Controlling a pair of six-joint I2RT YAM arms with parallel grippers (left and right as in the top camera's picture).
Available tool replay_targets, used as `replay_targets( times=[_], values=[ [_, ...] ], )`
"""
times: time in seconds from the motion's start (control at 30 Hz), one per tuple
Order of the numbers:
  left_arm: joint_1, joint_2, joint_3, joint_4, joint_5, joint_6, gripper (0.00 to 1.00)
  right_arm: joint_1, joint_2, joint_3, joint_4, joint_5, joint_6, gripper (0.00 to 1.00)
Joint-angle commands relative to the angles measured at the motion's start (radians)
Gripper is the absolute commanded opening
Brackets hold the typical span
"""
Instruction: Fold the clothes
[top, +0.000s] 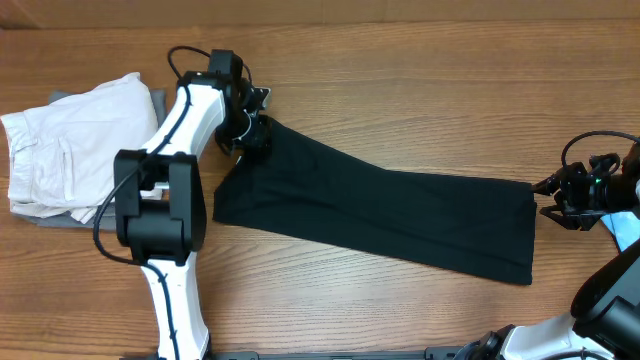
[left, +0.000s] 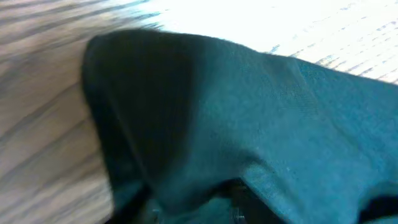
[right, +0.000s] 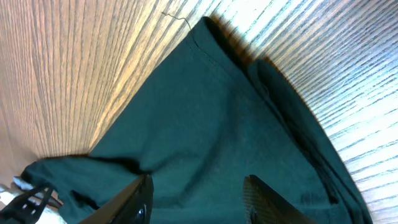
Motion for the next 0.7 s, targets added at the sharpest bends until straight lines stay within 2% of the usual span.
replay_targets(
  times=[0.0, 0.03, 0.2, 0.33, 0.43, 0.67],
  values=[
    [0.002, 0.024, -0.002, 0.024, 0.028, 0.022, 0.09, 0.000, -0.026, 0.006, 0.002, -0.010, -0.011, 0.50],
    [0.008, 0.028, -0.002, 0.032, -0.004, 0.014, 0.04, 0.000, -0.027, 0.006, 0.002, -0.009, -0.011, 0.50],
    [0.074, 0.037, -0.002, 0.064, -0.191, -0.102, 0.04, 0.001, -0.026, 0.004, 0.016, -0.006, -0.012, 0.50],
    [0.146, 0.037, -0.002, 0.074, -0.162, -0.112, 0.04, 0.019, -0.026, -0.017, 0.047, 0.018, -0.016, 0.54],
    [0.183, 0.037, -0.002, 0.082, -0.080, -0.109, 0.04, 0.049, -0.026, -0.058, 0.112, 0.036, -0.015, 0.57],
    [0.195, 0.037, -0.002, 0.086, -0.036, -0.088, 0.05, 0.182, -0.025, -0.146, 0.321, -0.040, -0.015, 0.55]
  ],
)
